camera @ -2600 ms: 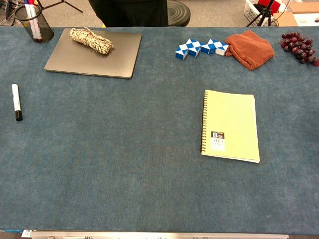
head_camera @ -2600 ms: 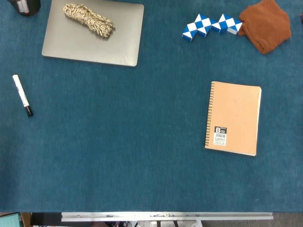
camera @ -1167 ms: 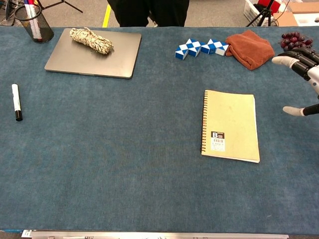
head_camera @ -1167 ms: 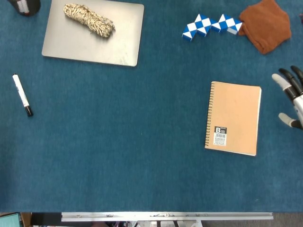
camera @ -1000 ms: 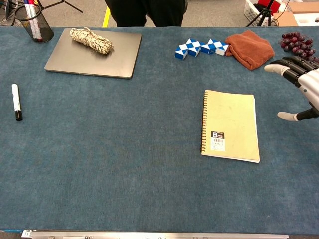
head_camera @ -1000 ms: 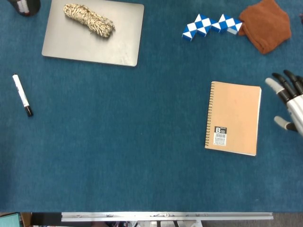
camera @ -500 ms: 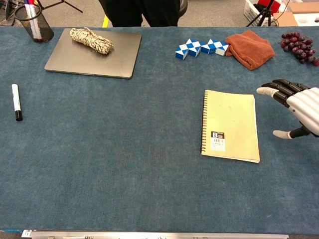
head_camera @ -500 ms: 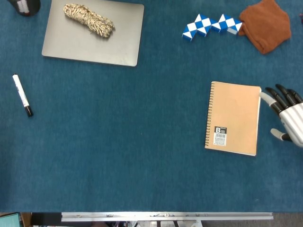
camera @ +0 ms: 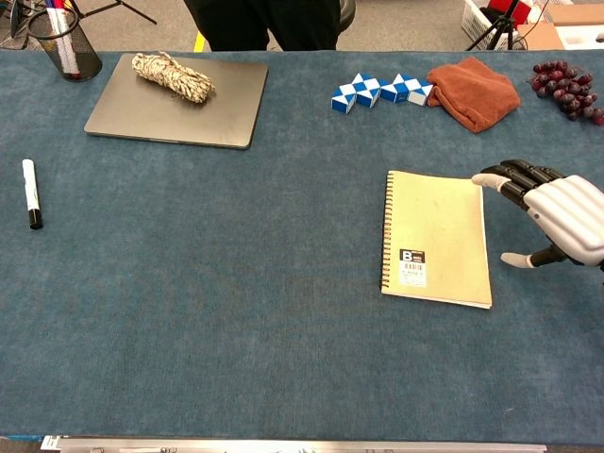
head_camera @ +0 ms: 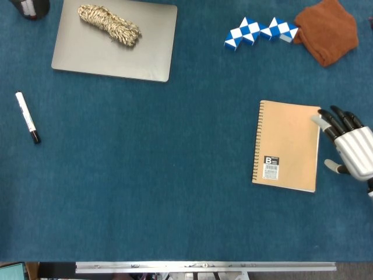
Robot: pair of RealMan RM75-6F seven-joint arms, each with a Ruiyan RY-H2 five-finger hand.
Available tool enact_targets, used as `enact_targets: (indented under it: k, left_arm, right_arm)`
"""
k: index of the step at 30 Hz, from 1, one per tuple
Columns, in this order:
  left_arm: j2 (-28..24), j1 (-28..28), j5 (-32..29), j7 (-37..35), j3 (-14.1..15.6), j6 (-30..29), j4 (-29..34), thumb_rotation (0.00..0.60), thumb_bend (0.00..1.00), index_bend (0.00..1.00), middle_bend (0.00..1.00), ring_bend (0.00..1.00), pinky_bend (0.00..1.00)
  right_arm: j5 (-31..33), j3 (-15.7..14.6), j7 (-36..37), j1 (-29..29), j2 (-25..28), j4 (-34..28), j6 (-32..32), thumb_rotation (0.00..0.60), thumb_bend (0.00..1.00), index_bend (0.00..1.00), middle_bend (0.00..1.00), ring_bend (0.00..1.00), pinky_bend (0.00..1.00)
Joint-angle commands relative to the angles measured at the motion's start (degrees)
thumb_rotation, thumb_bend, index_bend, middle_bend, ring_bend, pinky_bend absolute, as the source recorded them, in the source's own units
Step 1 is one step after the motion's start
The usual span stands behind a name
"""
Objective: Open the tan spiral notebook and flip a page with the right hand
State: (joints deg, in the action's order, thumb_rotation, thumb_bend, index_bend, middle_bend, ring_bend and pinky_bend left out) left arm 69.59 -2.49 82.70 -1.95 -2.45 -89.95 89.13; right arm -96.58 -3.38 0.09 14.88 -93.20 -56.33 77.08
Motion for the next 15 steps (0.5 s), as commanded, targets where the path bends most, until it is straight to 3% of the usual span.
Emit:
enact_targets:
  k: [1,15]
  left_arm:
    - [0.0,-0.1,-0.1,-0.2,0.0,0.0,-0.1,0.6,0.06,0.27,0.23,0.2,0.36]
    - [-0.1,-0.7,-0.6,-1.2,0.0,0.0,-0.9,0.6,0.06,0.27,0.23,0.2,0.36]
  right_arm:
    - [0.2,0.0,0.1,0.3,-0.7,0.6,-0.3,0.6,0.0,0.16,0.16,0.08,0.19]
    - [0.5,-0.3,0.4,0.6,-2.2,1.6,-0.5,0.6,0.0,0.16,0.16,0.08,0.19]
